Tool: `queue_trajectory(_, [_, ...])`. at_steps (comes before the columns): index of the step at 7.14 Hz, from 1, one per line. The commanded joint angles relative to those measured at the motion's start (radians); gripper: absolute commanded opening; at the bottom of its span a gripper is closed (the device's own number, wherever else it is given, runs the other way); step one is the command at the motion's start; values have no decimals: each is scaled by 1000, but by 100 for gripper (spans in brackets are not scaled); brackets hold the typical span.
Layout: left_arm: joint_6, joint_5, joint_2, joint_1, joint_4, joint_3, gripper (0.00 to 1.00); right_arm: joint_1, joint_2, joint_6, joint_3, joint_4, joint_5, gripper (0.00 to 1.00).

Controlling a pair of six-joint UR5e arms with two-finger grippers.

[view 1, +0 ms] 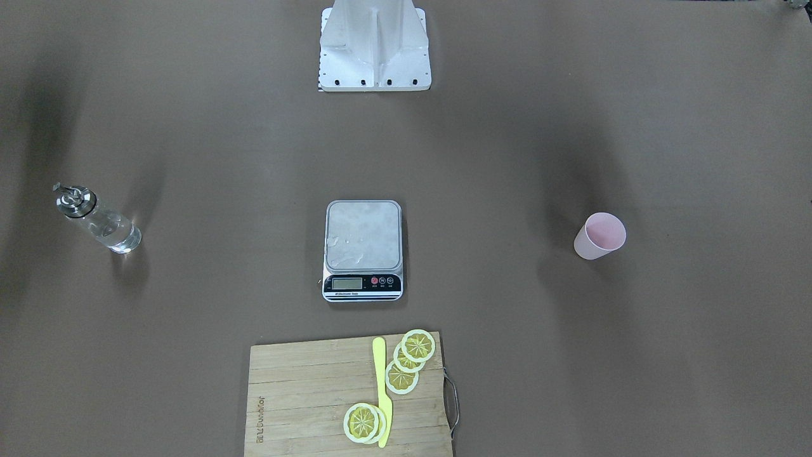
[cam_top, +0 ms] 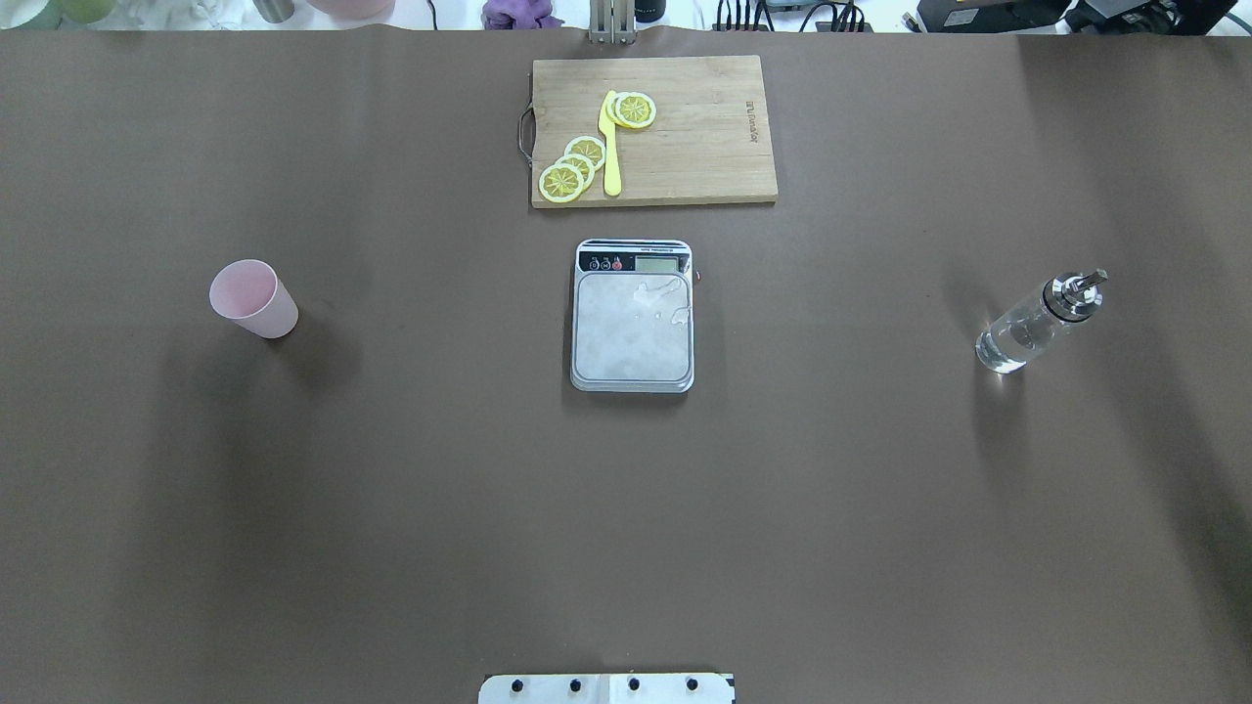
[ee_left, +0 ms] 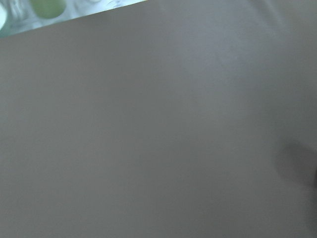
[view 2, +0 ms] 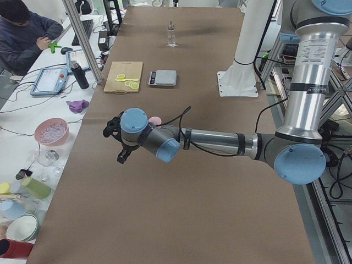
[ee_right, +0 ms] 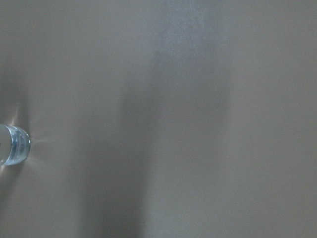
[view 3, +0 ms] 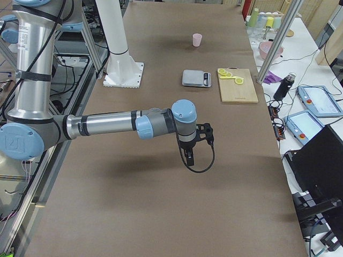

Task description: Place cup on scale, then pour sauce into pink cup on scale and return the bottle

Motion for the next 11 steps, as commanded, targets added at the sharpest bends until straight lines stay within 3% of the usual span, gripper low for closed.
queue_trajectory(1, [-283,37,-23,132,-13,-55,100,-14,1,56,1,7,0,100])
queue_trajectory(3, [-576,178,-73,334,-24,-94,98,-14,0,56,3,7,3,100])
queue_trajectory(4, [-595,247,-79,400,-33,-94,98,-15,0,56,3,7,3,100])
queue_trajectory(7, [-596,284,-80,454,-44,-83,92,-14,-10,56,0,34,5,100])
queue_trajectory(8, [-599,307,-80,479,-44,-83,86,-15,-10,56,0,34,5,100])
queue_trajectory(9, [-600,309,-80,496,-45,-83,70,-14,-10,56,0,34,5,100])
queue_trajectory(11, [-597,311,-76,510,-47,-80,54,-15,-10,56,0,34,5,100])
